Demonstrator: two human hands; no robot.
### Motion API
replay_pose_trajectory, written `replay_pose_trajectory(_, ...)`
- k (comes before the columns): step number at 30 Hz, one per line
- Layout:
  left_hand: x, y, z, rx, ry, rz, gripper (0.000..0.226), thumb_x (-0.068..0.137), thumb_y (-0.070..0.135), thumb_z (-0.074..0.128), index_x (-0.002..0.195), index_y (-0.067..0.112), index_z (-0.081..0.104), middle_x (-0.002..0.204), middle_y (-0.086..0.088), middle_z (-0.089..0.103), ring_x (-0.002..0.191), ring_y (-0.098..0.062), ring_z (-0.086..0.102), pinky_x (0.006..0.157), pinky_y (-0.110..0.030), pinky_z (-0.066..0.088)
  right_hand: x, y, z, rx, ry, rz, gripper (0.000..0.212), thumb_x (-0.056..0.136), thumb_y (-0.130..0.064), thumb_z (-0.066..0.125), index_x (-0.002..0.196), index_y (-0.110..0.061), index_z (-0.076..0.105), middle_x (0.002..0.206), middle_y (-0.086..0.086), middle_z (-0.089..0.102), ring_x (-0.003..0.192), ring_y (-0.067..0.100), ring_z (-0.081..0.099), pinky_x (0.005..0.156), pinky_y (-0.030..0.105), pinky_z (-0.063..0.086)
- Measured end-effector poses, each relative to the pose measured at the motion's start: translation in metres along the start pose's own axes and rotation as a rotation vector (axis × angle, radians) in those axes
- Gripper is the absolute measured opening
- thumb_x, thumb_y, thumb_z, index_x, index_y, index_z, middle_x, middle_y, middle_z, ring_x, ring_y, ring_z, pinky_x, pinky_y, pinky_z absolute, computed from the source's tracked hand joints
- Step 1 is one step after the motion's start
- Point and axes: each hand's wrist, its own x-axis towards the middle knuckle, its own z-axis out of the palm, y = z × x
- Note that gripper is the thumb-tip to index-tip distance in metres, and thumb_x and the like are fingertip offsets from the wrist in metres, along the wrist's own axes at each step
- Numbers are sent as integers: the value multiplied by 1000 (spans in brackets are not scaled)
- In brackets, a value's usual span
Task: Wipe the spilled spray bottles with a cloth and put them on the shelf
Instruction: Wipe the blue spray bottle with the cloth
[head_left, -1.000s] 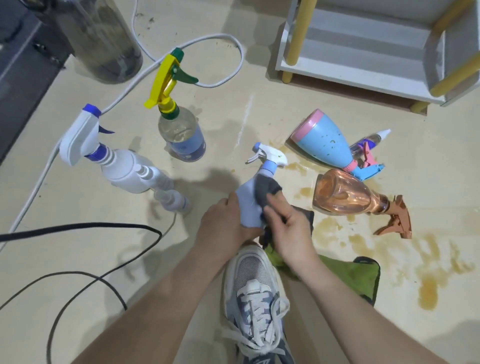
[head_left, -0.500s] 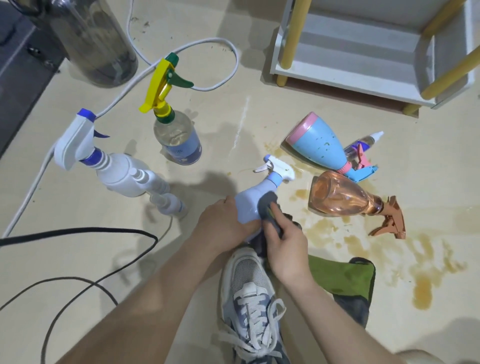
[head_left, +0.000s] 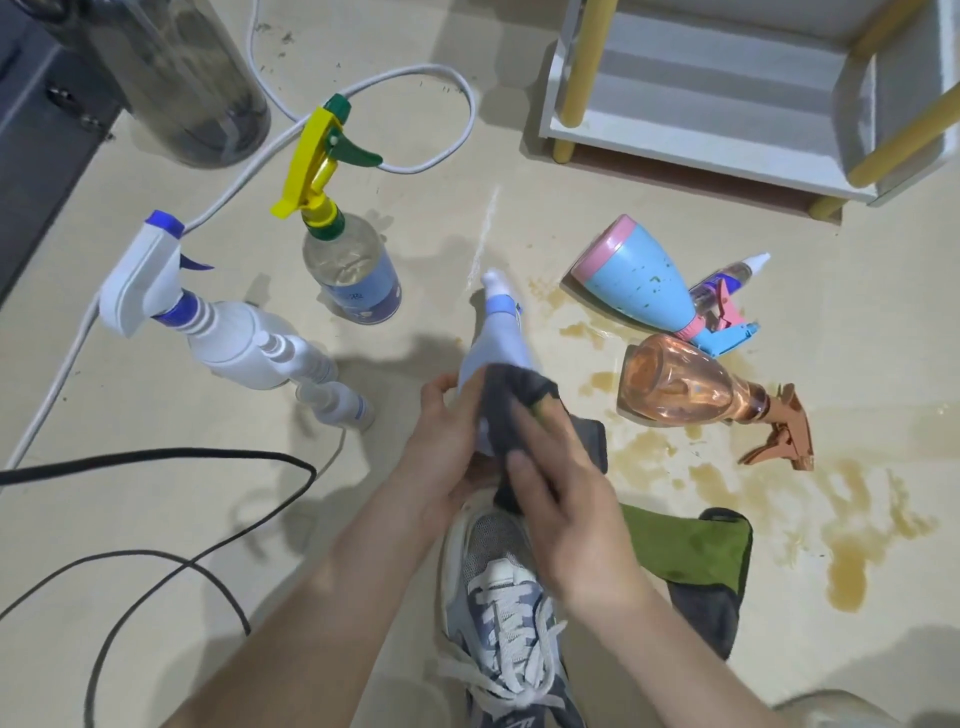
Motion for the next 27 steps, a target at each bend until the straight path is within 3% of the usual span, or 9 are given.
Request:
replay_pose_trajectory(3, -12, 5, 15, -154, -61, -104, 52, 88, 52, 60, 115, 8, 62, 104, -6, 68, 80, -18, 67, 64, -25, 53, -9, 8, 0, -380, 79, -239, 42, 101, -30, 43, 142, -25, 50, 144, 11, 43, 137, 37, 38, 106, 51, 39)
replay_pose_trajectory(6, -17, 4, 24, -53, -165, -140, 63, 69, 69, 68, 104, 17, 72, 91, 0, 72, 77, -17, 68, 67, -25, 48, 17, 5, -14, -399, 175, -180, 47, 101, -31, 42, 148, -28, 41, 145, 12, 42, 132, 36, 41, 106, 48, 40)
replay_pose_trajectory(9, -14, 6, 27, -68, -165, -161, 51, 80, 64, 63, 101, 18, 72, 79, 0, 73, 63, -15, 68, 62, -24, 48, 32, -3, -21, -304, 185, -94, 48, 101, -44, 33, 144, -26, 44, 132, 4, 50, 119, 23, 46, 98, 37, 42)
replay_pose_trajectory(11, -16, 7, 30, -86, -121, -163, 39, 85, 54, 62, 94, 16, 68, 61, 0, 65, 48, -13, 57, 49, -21, 45, 34, -6, -24, -220, 223, -43, 42, 102, -46, 30, 128, -25, 55, 116, -2, 56, 109, 13, 47, 89, 24, 39)
replay_pose_trajectory(14, -17, 3, 33, -29, -91, -159, 36, 85, 45, 63, 101, 13, 68, 69, -3, 65, 64, -16, 54, 58, -24, 46, 45, -5, -32, -34, 357, 187, 40, 106, -39, 31, 82, -18, 56, 78, -4, 50, 75, 11, 42, 68, 29, 29)
replay_pose_trajectory(18, -16, 4, 30, -32, -49, -93, 28, 92, 21, 59, 112, 2, 62, 69, -4, 70, 55, -12, 64, 52, -22, 50, 49, -1, -38, 300, 344, 396, 42, 104, -27, 48, 63, -18, 46, 61, -5, 41, 62, 10, 37, 61, 30, 30)
replay_pose_trajectory(21, -15, 4, 22, 100, -32, -19, 32, 90, 23, 67, 110, -2, 64, 79, -9, 74, 59, -17, 68, 55, -26, 56, 30, 1, -31, 340, 221, 257, 18, 100, -22, 55, 95, -17, 71, 87, -9, 72, 81, 3, 59, 76, 25, 48)
replay_pose_trajectory(24, -19, 4, 17, 20, -42, -41, 34, 87, 29, 68, 108, 2, 66, 94, -15, 75, 71, -23, 72, 59, -29, 58, 12, 1, -22, 119, 148, 151, 26, 100, -25, 54, 124, -26, 65, 117, -15, 68, 107, -5, 57, 92, 18, 45)
replay_pose_trajectory(27, -25, -2, 9, 80, -23, 0, 36, 83, 23, 73, 112, 3, 65, 97, -12, 75, 75, -22, 73, 60, -29, 58, 30, 0, -29, 164, 86, 313, 33, 103, -28, 49, 71, -24, 53, 65, -18, 52, 62, 2, 44, 63, 27, 35)
